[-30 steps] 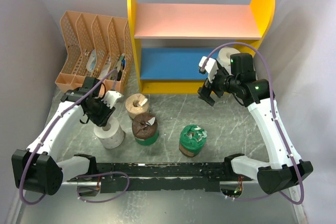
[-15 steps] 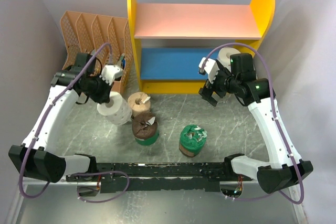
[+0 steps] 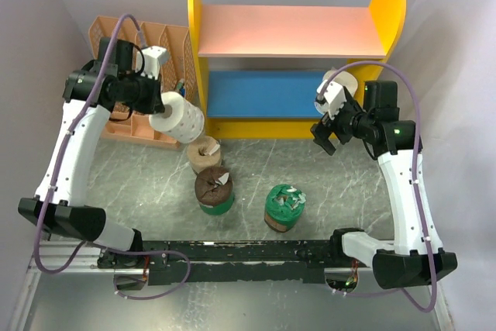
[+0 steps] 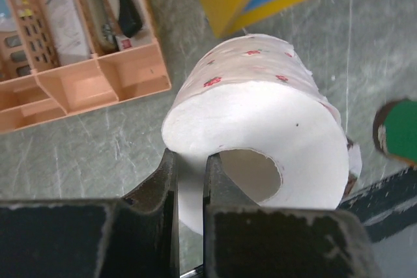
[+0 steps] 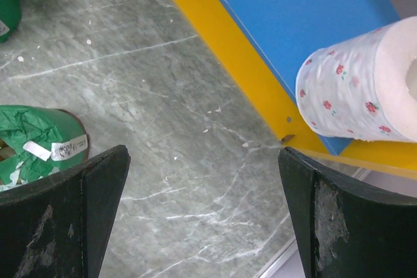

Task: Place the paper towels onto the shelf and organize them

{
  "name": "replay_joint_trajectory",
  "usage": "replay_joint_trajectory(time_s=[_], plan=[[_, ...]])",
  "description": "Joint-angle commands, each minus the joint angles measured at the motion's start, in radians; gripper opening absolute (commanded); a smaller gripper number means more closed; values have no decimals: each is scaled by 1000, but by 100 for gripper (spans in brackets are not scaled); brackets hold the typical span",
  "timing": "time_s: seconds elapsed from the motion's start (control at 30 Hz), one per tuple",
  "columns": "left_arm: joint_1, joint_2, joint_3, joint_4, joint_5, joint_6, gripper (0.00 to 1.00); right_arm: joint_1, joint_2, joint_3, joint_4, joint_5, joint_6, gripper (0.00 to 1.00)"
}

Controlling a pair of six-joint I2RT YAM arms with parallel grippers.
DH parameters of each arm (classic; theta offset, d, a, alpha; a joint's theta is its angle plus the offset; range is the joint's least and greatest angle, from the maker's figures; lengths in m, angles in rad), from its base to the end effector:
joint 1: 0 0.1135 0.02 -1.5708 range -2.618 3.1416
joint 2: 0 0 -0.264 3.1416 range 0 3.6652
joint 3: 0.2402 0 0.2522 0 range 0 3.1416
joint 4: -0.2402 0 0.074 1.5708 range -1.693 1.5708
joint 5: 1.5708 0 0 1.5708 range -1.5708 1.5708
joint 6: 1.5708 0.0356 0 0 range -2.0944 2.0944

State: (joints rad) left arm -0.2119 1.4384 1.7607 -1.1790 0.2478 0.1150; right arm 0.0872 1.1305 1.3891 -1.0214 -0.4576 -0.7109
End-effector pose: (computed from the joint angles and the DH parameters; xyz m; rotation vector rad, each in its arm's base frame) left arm 0.2617 -0.0652 0.4277 0.5045 2.3685 -0.3446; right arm 0.2034 0.0336 0.3998 -1.0739 1.9739 0.2023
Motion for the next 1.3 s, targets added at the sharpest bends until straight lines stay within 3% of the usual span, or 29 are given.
replay_joint_trajectory(time_s=[0.0,0.17,0.33,0.7,0.97,1.27], plan=[[-13,48,129,-54,-146,-217,7,-43,3,40,-6,-68,27,100],[-32,31,162,-25,-269,-425,7,-77,-3,28,1,-103,41,100],[-43,-23,123,31,-270,-584,7,-98,-15,23,1,-111,42,100],[-50,72,117,-18,-191,-695,7,-134,-26,9,17,-116,57,100],[-239,117,175,5,-267,-704,7,-239,-82,-46,37,-184,79,100],[-432,190,239,60,-531,-717,7,-320,-79,-12,24,-248,94,100]])
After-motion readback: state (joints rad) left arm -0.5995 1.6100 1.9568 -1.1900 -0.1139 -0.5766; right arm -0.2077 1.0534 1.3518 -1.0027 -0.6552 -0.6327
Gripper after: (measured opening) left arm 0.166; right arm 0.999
